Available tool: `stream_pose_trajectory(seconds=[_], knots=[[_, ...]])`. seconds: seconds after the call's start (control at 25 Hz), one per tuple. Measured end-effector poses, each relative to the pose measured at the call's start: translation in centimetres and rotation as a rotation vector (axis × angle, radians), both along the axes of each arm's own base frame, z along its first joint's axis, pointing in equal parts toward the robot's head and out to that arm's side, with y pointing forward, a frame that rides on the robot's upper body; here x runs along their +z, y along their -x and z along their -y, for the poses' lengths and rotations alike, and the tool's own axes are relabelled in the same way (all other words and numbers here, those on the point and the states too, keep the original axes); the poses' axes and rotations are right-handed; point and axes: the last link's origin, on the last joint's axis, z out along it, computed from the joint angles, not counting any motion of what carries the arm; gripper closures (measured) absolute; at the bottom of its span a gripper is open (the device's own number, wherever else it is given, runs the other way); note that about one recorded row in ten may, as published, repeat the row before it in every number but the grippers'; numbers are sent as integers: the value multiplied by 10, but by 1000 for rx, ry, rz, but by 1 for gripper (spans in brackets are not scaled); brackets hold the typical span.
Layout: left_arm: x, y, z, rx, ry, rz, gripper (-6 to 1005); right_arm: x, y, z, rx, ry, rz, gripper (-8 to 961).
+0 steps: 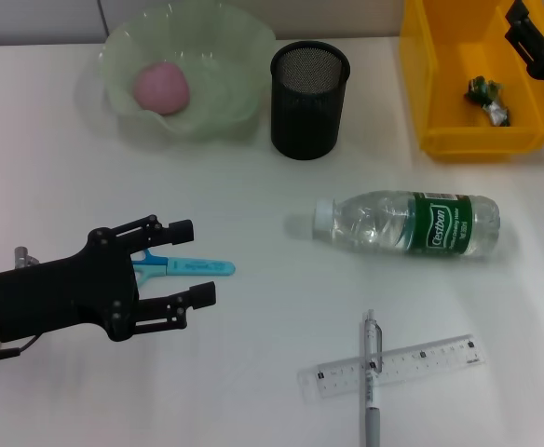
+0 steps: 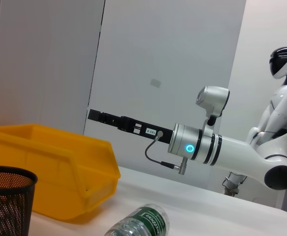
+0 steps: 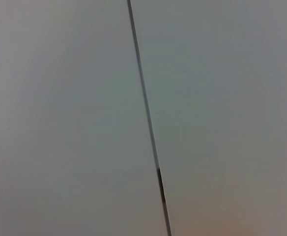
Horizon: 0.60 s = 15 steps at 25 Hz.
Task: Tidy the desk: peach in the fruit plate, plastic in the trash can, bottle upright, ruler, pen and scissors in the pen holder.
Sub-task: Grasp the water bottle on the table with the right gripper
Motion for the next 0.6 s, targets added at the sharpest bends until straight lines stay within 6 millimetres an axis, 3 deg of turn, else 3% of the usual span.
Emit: stream_pose_trajectory(seconds=[0.6], knots=[[0, -1, -1, -3, 0, -1, 175, 1, 1, 1, 24, 52, -56, 167]])
